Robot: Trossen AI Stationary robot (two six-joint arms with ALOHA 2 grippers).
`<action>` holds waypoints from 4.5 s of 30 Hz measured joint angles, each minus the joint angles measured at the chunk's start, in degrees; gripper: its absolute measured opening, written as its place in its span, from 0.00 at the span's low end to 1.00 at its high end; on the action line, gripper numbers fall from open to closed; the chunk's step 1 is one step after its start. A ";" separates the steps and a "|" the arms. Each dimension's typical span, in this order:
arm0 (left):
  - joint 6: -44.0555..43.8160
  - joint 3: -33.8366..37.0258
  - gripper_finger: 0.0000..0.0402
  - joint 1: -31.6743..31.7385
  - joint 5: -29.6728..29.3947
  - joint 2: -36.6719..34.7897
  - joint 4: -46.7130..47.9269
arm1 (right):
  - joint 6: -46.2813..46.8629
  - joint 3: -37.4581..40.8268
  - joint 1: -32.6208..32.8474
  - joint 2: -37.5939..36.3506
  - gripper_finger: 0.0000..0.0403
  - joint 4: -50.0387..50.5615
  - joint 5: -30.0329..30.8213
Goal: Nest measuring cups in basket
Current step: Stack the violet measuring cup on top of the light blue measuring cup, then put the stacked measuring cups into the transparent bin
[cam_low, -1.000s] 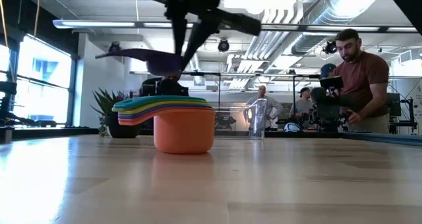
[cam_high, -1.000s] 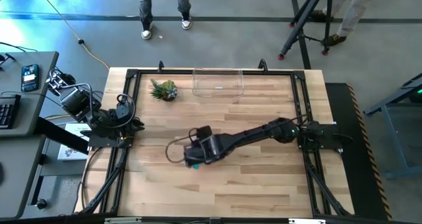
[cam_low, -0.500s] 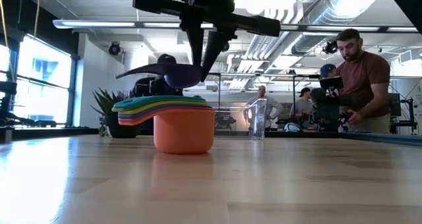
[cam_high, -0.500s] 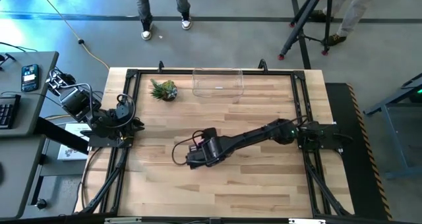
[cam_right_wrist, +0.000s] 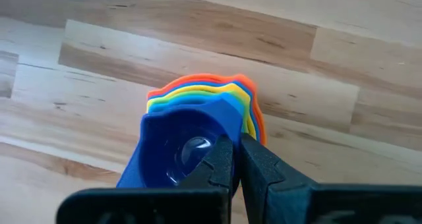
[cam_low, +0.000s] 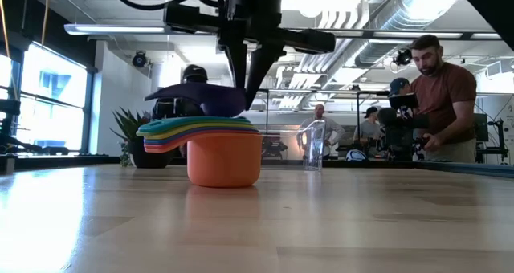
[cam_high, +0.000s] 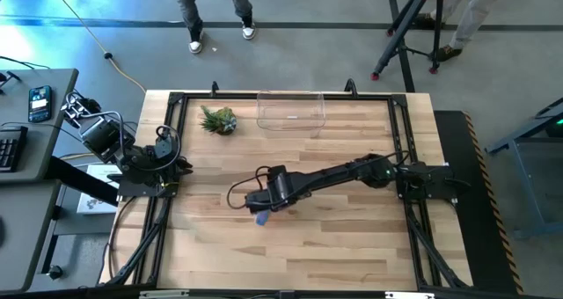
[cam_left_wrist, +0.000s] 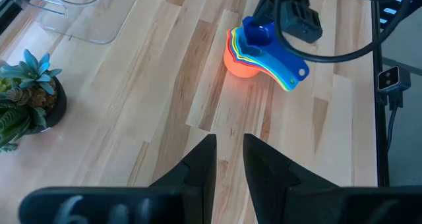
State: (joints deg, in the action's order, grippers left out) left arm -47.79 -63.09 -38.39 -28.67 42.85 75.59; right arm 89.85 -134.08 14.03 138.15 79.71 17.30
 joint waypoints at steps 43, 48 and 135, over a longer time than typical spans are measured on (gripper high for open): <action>0.00 0.00 0.16 -0.02 0.01 0.00 0.04 | -2.46 -0.92 -0.90 -0.05 0.21 1.01 -3.75; -0.23 0.00 0.16 -0.02 -0.02 0.00 0.07 | -8.82 -0.86 -0.88 -0.80 0.21 -2.46 -4.51; -22.51 0.01 0.16 10.36 -5.24 1.49 -0.42 | -67.52 -0.90 2.83 4.66 0.21 0.78 -21.06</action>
State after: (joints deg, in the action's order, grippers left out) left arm -70.30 -63.08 -28.03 -33.91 44.34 75.18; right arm 22.33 -134.98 16.86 142.81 80.49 -3.76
